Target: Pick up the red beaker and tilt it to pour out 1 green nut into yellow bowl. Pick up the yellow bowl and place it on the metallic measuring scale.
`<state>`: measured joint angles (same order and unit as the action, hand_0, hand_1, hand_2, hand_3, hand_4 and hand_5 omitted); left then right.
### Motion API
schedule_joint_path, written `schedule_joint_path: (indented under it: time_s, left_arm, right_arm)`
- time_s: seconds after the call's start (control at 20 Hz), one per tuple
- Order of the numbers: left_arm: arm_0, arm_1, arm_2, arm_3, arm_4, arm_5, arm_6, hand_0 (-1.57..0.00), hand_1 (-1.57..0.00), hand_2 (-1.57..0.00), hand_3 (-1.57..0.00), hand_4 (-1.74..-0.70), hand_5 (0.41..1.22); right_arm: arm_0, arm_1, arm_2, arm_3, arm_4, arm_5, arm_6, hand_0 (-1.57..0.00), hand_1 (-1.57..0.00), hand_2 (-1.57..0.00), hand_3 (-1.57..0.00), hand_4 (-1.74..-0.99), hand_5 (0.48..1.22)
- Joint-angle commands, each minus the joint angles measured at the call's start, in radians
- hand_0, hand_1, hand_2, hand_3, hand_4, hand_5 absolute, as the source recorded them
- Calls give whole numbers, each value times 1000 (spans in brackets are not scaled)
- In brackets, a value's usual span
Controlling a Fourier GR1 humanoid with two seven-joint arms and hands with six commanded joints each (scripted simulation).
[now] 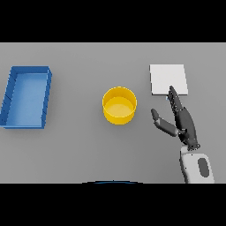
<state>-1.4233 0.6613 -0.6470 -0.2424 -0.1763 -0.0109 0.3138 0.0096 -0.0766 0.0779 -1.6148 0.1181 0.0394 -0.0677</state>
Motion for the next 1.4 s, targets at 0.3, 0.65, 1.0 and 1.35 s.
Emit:
schedule_joint_path:
  time_s: [0.3,0.65,1.0,1.35]
  left_arm:
    - [284,32,68,-123,242,131,106,-1571,-1571,-1571,-1473,-1739,1221]
    - [520,130,25,-449,345,292,221,-1571,-1571,-1571,-1386,-1740,1221]
    - [648,193,-34,-678,439,403,291,-1571,-1571,-1571,-1442,-1588,962]
    - [726,254,-20,-853,563,294,244,-982,-830,-747,-464,-922,716]
  right_arm:
    - [7,-16,3,22,21,1,-48,1,1,1,1,-1306,688]
    - [-1,-19,10,14,32,-3,-34,1,1,1,1,-1315,722]
    - [0,-20,14,16,44,-8,-28,1,1,1,1,-1326,728]
    - [6,-11,18,11,44,-15,-33,1,1,1,1,-1321,727]
